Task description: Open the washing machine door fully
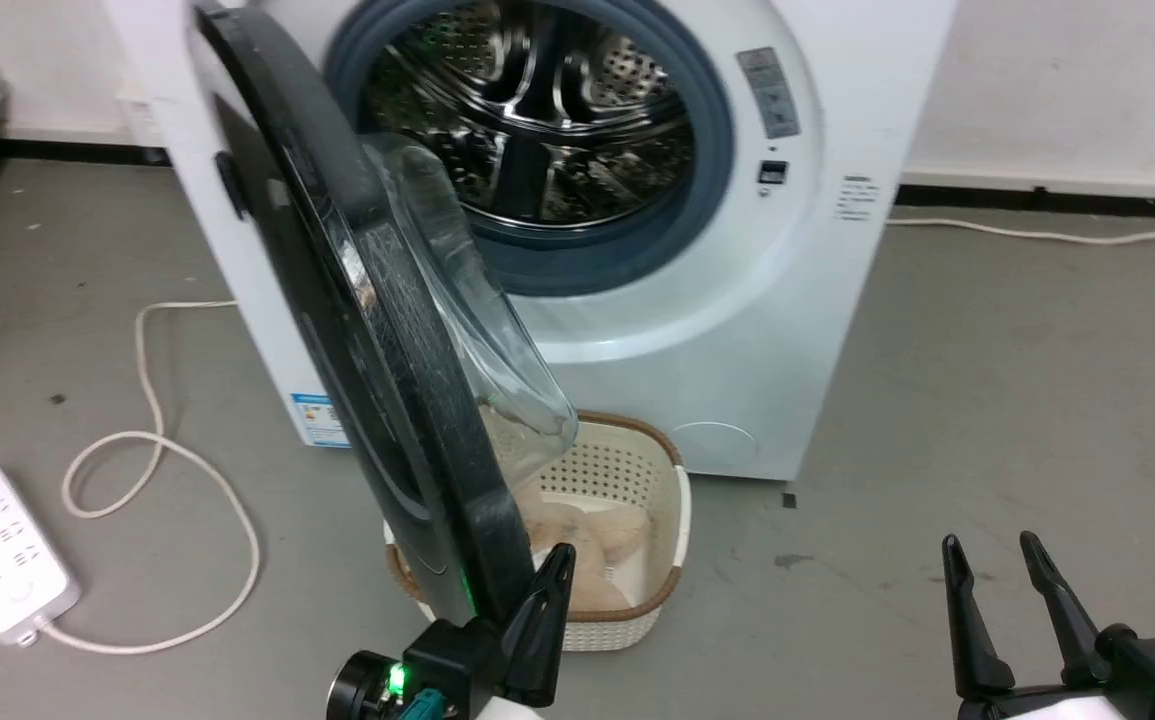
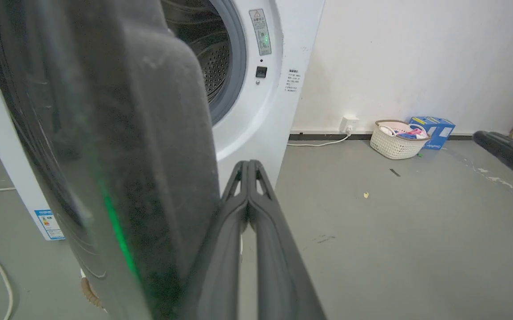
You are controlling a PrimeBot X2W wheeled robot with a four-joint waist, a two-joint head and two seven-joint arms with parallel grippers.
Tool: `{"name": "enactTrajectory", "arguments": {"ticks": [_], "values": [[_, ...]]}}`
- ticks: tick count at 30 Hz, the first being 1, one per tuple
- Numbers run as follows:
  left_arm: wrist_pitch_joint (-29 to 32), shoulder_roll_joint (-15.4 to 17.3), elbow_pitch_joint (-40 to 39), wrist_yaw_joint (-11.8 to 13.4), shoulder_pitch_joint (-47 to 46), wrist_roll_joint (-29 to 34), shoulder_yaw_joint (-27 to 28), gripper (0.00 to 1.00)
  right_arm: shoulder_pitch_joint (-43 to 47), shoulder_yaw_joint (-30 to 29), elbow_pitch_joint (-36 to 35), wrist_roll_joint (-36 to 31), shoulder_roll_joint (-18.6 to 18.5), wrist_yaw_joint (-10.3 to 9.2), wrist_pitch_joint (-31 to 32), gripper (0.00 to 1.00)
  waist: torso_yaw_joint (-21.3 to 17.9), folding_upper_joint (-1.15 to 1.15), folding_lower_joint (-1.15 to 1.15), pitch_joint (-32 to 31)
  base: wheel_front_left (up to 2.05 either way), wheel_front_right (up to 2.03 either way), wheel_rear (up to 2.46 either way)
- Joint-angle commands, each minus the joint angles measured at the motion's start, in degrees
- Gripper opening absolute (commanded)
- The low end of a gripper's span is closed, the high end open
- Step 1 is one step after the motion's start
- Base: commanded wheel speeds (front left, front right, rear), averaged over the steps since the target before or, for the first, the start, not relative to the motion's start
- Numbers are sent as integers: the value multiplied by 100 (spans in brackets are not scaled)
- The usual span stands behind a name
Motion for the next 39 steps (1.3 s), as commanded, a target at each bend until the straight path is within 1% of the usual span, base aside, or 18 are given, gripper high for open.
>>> {"name": "enactTrajectory", "arguments": {"ticks": [1,7,12,17,20,24,25,26,27,28,29,30,34,35,36,37,39], "values": [[-70,55,49,47,-40,-32,93,0,16,-4,-1,-36,21,-4,7,100,118,0,0,-19,0,0,0],[-178,107,173,12,1,-47,84,0,94,9,-8,-27,21,-4,38,100,666,0,0,-96,0,0,0],[-205,201,220,35,86,-112,169,0,152,-9,14,41,21,-4,26,100,1259,0,0,-142,0,0,0],[-228,427,227,126,94,-247,505,0,115,113,55,53,21,-4,33,100,1686,0,0,-84,0,0,0],[-238,589,200,200,27,-366,802,0,58,141,54,38,21,-4,49,100,1833,0,0,16,0,0,0],[-246,843,228,272,-161,-537,1230,0,-43,199,3,-48,21,-4,106,100,1884,0,0,243,0,0,0],[-246,843,228,272,-161,-537,1230,0,-43,199,3,-48,21,-4,106,100,1884,0,0,243,0,0,0],[-219,1001,241,315,-293,-608,1451,0,-98,203,-53,-110,21,-4,149,100,1875,0,0,406,0,0,0],[-186,1084,252,332,-365,-654,1565,0,-124,202,-87,-144,21,-4,178,100,1865,0,0,491,0,0,0],[-186,1084,252,332,-365,-654,1565,0,-124,202,-87,-144,21,-4,178,100,1865,0,0,491,0,0,0],[-113,1265,301,341,-531,-775,1810,0,-176,199,-164,-222,21,-4,246,100,1831,0,0,677,0,0,0],[-113,1265,301,341,-531,-775,1810,0,-176,199,-164,-222,21,-4,246,100,1831,0,0,677,0,0,0],[-9,1605,624,444,-908,-1098,2426,0,-308,199,-314,-363,21,-4,357,100,1704,0,0,1042,0,0,0],[-17,1688,735,436,-1003,-1170,2551,0,-335,178,-334,-385,21,-4,373,100,1671,0,0,1105,0,0,0],[-38,1879,981,390,-1182,-1291,2772,0,-390,147,-370,-408,21,-4,394,100,1592,0,0,1239,0,0,0],[-38,1879,981,390,-1182,-1291,2772,0,-390,147,-370,-408,21,-4,394,100,1592,0,0,1239,0,0,0],[-67,2056,1248,339,-1371,-1407,2974,0,-442,144,-412,-436,21,-4,411,100,1516,0,0,1372,0,0,0]]}}
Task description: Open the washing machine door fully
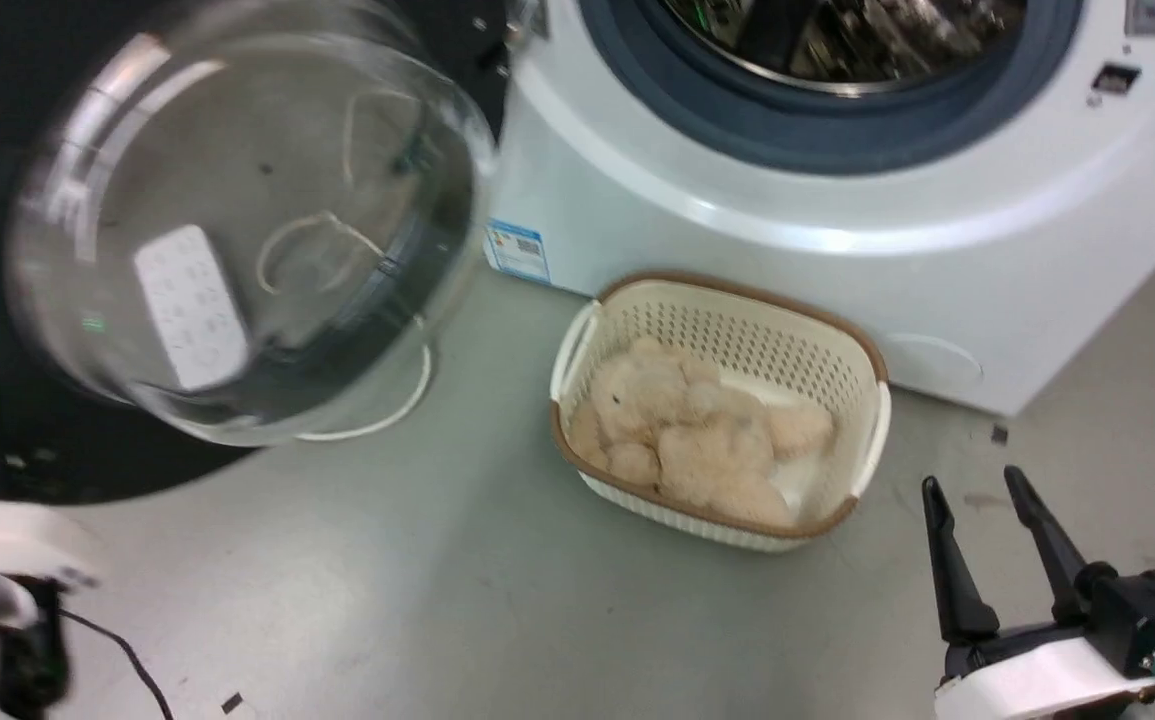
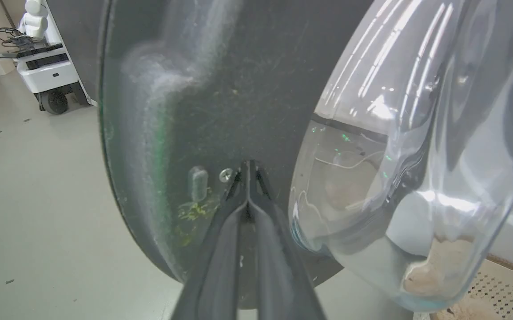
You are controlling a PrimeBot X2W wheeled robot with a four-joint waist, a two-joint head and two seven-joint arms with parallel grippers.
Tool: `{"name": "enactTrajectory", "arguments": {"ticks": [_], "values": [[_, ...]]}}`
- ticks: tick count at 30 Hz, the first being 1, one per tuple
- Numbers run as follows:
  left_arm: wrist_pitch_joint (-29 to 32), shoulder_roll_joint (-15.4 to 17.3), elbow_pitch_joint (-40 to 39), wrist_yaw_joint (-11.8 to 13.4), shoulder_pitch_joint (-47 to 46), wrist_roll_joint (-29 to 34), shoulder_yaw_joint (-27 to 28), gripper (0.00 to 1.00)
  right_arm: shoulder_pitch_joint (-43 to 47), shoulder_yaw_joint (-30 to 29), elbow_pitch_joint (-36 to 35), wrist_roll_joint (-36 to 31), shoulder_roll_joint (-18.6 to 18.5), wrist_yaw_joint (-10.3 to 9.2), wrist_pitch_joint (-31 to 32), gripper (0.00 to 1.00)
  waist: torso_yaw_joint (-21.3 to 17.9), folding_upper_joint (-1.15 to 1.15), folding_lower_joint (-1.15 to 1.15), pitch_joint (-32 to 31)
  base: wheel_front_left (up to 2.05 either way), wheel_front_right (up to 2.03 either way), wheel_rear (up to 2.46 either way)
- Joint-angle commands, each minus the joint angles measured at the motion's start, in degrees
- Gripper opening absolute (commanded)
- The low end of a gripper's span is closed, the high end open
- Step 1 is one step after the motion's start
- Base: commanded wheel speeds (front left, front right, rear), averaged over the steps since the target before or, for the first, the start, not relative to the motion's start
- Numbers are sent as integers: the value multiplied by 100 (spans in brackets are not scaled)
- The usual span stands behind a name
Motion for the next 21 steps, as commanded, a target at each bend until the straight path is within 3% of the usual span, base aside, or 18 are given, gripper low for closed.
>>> {"name": "enactTrajectory", "arguments": {"ticks": [1,10,16,21], "values": [[-36,30,68,-18,-123,-50,55,0,-64,-5,-41,-37,13,-4,8,100,-131,0,-1,168,0,0,0],[-154,684,1276,-337,-1063,-91,241,0,-268,-156,-241,-199,13,-4,69,100,-327,0,-1,546,0,0,0],[-283,800,1671,-462,-1337,43,219,0,-301,-188,-241,-166,13,-4,31,100,-372,0,-1,458,0,0,0],[-321,686,1473,-656,-1220,157,213,0,-258,-183,-195,-71,13,-4,-122,100,-422,0,-1,147,0,0,0]]}}
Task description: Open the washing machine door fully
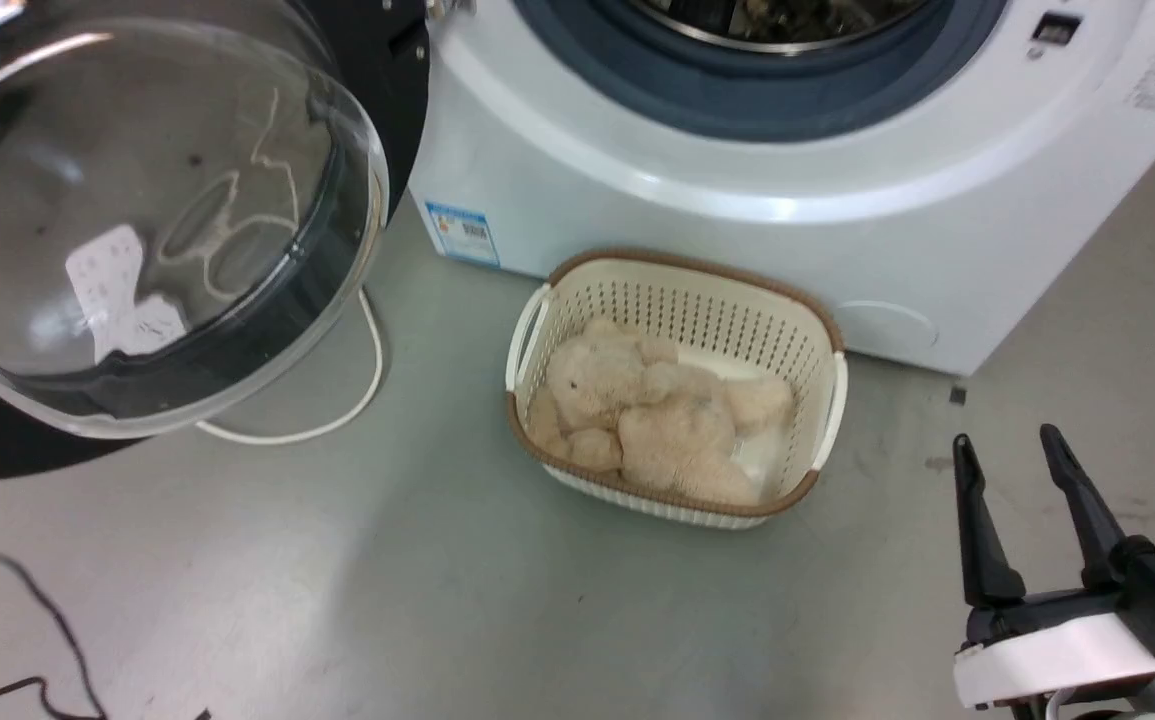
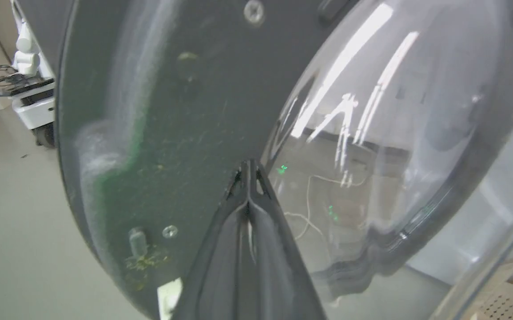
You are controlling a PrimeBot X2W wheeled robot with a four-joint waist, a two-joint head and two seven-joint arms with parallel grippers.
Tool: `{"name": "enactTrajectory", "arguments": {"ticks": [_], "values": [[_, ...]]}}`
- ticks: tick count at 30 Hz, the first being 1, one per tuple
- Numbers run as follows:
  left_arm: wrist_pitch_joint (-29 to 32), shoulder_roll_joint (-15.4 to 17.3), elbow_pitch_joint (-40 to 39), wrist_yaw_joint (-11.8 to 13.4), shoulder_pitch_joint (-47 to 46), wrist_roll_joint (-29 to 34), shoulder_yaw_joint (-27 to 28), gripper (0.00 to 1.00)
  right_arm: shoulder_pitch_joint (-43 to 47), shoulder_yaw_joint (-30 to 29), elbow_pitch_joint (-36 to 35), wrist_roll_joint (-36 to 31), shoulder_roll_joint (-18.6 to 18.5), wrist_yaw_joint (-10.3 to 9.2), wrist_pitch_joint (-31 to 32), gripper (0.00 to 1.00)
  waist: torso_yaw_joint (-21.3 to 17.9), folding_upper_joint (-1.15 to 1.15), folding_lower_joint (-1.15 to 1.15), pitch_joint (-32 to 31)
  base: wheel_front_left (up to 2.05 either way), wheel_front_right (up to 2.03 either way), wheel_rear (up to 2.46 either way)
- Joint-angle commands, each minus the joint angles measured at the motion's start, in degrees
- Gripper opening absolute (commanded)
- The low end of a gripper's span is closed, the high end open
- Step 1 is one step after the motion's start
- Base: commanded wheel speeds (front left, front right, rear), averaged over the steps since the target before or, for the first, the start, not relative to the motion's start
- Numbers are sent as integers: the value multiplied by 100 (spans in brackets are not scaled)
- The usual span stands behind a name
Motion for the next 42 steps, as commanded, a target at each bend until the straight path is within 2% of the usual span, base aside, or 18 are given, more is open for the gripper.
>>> {"name": "enactTrajectory", "arguments": {"ticks": [1,7,11,15,20,21,22,23,33,42], "values": [[-32,-65,-117,-27,65,7,33,0,-33,22,-11,52,12,-4,-65,100,-46,0,0,-155,0,0,0],[-34,-413,-1385,-217,828,293,54,0,-11,-133,-17,165,12,-4,-253,100,-320,0,0,-636,0,0,0],[-27,-807,-2116,-289,1414,464,-341,0,118,-215,57,161,12,-4,-302,100,-559,0,0,-982,0,0,0],[121,-1204,-2621,-224,1889,569,-785,0,240,-212,163,170,12,-4,-323,100,-844,0,0,-1261,0,0,0],[169,-1503,-2910,-68,2392,703,-1115,0,397,-92,299,160,12,-4,-305,100,-1204,0,0,-1503,0,0,0],[181,-1543,-2922,-39,2501,730,-1170,29,430,-70,318,149,12,-4,-301,100,-1274,0,0,-1534,0,0,0],[181,-1578,-2935,1,2601,765,-1216,88,464,-52,334,155,12,-4,-293,100,-1331,0,0,-1553,0,0,0],[177,-1616,-2943,39,2693,799,-1262,100,497,-35,347,159,12,-4,-290,100,-1381,0,0,-1570,0,0,0],[106,-1869,-3052,448,3270,1225,-1635,100,748,-18,464,176,12,-4,-264,100,-1604,0,0,-1671,0,0,0],[201,-1946,-3114,607,3386,1325,-1789,100,784,4,525,177,12,-4,-225,100,-1598,0,0,-1706,0,0,0]]}}
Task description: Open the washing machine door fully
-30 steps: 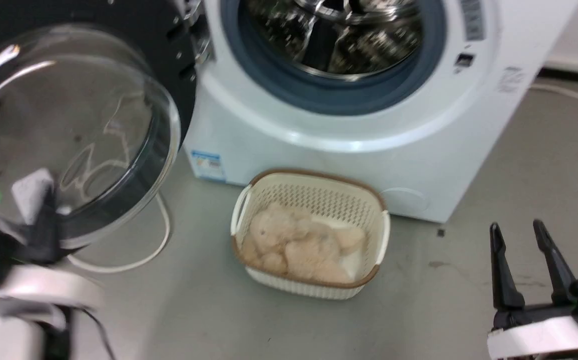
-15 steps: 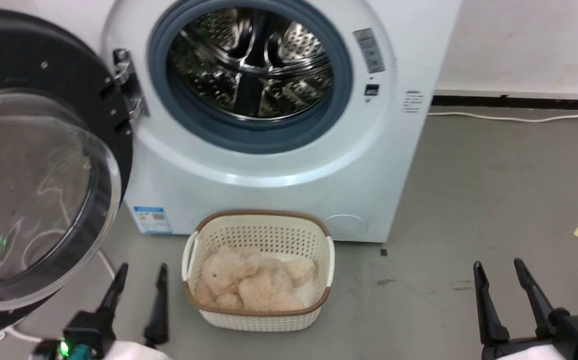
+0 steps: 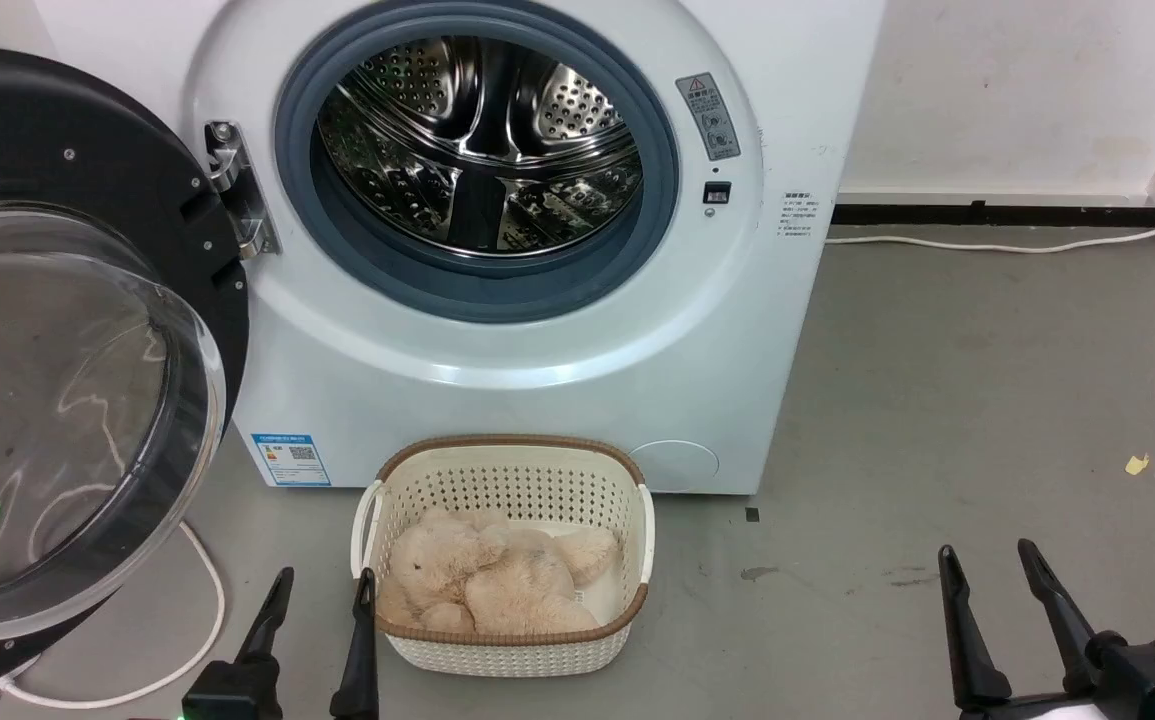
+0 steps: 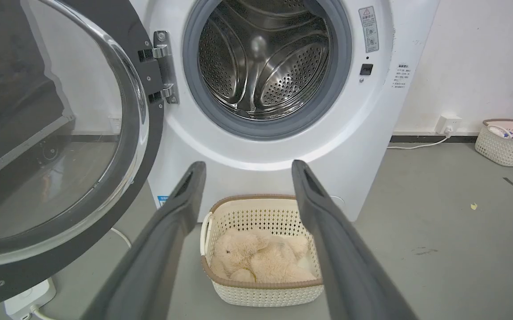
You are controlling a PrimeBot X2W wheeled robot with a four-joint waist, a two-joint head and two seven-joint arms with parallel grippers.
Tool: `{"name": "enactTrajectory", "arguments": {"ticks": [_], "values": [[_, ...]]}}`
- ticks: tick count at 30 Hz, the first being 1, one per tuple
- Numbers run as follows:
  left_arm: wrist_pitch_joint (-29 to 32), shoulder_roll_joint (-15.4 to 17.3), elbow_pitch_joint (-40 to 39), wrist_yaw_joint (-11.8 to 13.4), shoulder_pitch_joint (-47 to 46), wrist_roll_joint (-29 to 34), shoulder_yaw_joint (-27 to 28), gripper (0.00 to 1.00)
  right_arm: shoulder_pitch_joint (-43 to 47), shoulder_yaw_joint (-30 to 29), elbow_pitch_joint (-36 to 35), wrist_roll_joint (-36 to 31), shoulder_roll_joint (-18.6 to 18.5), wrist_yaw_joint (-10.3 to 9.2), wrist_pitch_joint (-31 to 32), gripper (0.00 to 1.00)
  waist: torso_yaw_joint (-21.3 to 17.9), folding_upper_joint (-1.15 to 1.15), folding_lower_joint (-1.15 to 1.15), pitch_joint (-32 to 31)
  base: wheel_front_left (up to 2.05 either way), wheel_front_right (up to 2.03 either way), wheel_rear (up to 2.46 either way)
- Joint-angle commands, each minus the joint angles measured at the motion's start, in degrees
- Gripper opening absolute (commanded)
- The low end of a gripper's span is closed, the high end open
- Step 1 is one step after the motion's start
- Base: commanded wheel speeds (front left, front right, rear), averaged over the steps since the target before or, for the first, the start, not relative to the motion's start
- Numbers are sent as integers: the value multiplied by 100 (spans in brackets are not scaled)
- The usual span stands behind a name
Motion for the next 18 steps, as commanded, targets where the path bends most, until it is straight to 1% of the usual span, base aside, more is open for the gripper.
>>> {"name": "enactTrajectory", "arguments": {"ticks": [1,7,8,9,18], "values": [[6,0,-44,50,69,53,-3,100,67,15,26,9,6,-4,19,100,2,0,0,-4,0,0,0],[46,-22,-118,125,73,47,-12,100,49,39,46,31,6,-4,22,100,12,0,0,4,0,0,0],[66,-75,-134,153,94,-44,25,100,45,59,56,35,6,-4,22,100,14,0,0,11,0,0,0],[58,-60,-119,146,13,-64,23,0,0,57,33,16,0,0,2,0,15,0,0,11,0,0,0],[102,-85,-114,111,-12,-17,47,0,-28,66,24,-10,0,0,51,0,21,0,0,20,0,0,0]]}}
